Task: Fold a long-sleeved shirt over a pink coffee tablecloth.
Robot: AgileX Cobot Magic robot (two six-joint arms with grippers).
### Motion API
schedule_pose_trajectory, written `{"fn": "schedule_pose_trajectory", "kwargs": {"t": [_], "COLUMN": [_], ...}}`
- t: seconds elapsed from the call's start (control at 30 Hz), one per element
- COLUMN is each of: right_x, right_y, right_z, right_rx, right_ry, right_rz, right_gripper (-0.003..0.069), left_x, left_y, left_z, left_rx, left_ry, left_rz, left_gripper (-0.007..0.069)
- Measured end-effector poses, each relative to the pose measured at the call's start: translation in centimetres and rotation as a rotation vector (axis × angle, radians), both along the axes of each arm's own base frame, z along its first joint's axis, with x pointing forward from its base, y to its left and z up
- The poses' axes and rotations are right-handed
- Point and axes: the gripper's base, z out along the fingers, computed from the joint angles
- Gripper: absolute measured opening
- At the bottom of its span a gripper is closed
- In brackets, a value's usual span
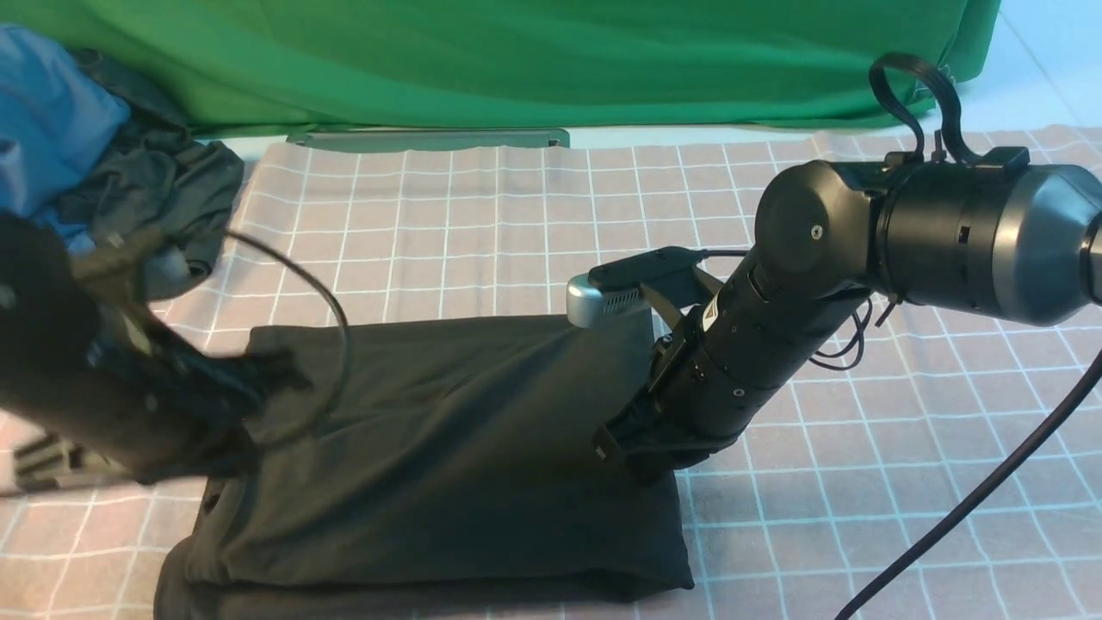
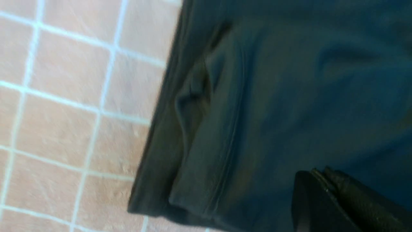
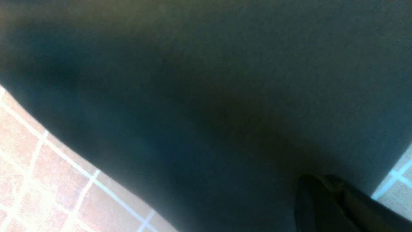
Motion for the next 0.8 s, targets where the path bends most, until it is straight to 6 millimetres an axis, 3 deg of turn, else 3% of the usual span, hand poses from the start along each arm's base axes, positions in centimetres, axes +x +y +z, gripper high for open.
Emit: {"fn": "schedule_pose_trajectory", "kwargs": {"t": [0.1,0.27,0.4,0.57,0.7,0.8], "right_x": [0.0,0.0,0.0,0.0,0.0,0.0], "right_y": [0.0,0.0,0.0,0.1,0.1,0.1], "right_z": [0.0,0.0,0.0,0.0,0.0,0.0], "right_rx": [0.000,0.001,0.005,0.006,0.007,0.007], "right_ry": [0.000,0.000,0.001,0.001,0.002,0.002], "right_rz": [0.000,0.000,0.000,0.001,0.000,0.000], "right_gripper": [0.0037,0.0037,0.0037,0.0037,0.0037,0.0037], "left_x": [1.5,3.2,4.2,5.1,5.4,5.7], "left_y": [1.4,2.3,2.5,2.5,2.4,2.4], "left_z": [-0.1,-2.6,-4.9,-6.8,-7.7,-8.6], "left_rx": [0.009,0.027,0.060,0.066,0.071,0.081], "left_ry": [0.015,0.100,0.179,0.211,0.232,0.252], "left_rz": [0.030,0.008,-0.019,-0.028,-0.040,-0.077], "left_gripper": [0.0013,0.0026,0.0150,0.0412,0.0529,0.0553]}}
